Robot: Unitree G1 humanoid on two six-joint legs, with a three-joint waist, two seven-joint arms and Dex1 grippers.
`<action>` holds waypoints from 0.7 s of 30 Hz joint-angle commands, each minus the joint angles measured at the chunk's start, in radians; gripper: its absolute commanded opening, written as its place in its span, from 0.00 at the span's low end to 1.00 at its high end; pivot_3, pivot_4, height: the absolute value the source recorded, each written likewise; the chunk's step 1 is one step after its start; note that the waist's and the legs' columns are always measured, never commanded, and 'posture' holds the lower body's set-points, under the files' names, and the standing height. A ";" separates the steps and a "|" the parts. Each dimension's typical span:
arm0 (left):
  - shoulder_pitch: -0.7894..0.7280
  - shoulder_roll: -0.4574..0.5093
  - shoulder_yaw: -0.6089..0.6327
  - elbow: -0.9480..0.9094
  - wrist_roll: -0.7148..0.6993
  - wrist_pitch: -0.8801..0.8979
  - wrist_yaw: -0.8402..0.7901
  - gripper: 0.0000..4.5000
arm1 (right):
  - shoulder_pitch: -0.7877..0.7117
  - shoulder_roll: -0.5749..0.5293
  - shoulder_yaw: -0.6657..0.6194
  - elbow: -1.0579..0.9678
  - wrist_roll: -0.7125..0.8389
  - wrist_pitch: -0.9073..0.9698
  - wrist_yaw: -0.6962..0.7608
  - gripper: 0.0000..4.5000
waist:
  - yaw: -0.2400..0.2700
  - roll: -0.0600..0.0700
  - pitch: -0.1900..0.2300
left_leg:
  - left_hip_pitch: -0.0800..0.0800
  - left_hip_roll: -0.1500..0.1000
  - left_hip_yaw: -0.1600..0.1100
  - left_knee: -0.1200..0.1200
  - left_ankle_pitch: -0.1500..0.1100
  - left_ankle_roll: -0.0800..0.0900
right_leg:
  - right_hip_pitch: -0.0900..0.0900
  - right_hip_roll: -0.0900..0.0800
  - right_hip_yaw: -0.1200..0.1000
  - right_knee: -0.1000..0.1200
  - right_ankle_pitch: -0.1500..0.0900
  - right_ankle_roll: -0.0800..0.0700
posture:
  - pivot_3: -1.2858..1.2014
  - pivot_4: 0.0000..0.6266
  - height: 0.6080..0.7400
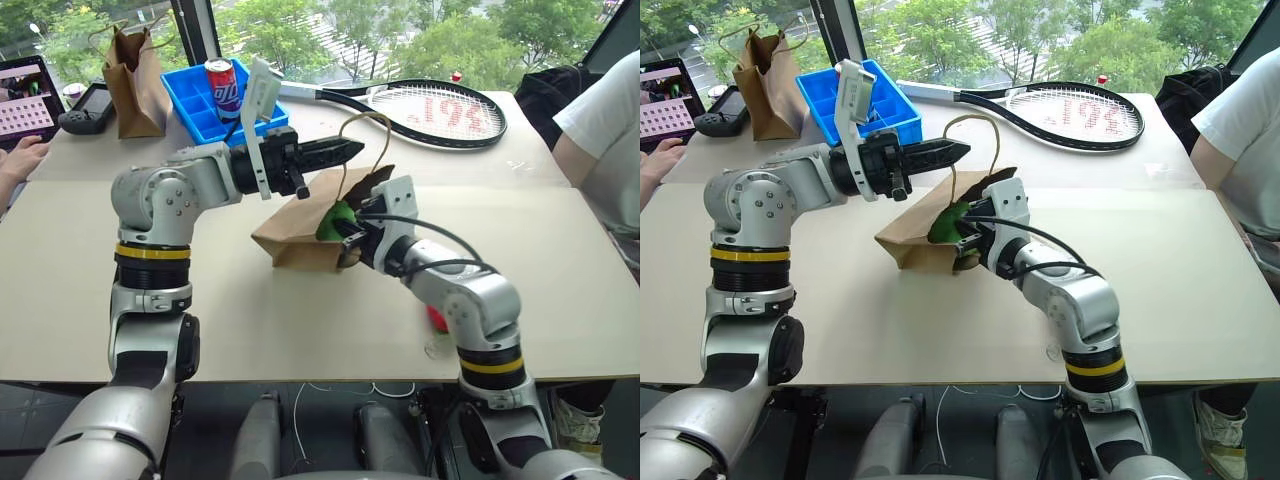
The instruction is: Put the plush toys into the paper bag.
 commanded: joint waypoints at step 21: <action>0.019 -0.012 -0.066 -0.006 0.003 -0.044 -0.068 0.00 | 0.411 -0.490 -0.700 -0.489 0.393 0.433 0.119 0.82 | 0.014 0.000 0.000 | 0.001 0.000 0.000 -0.001 0.000 0.000 | 0.002 -0.001 0.000 -0.003 -0.001 -0.001 | 0.52 0.24 1.00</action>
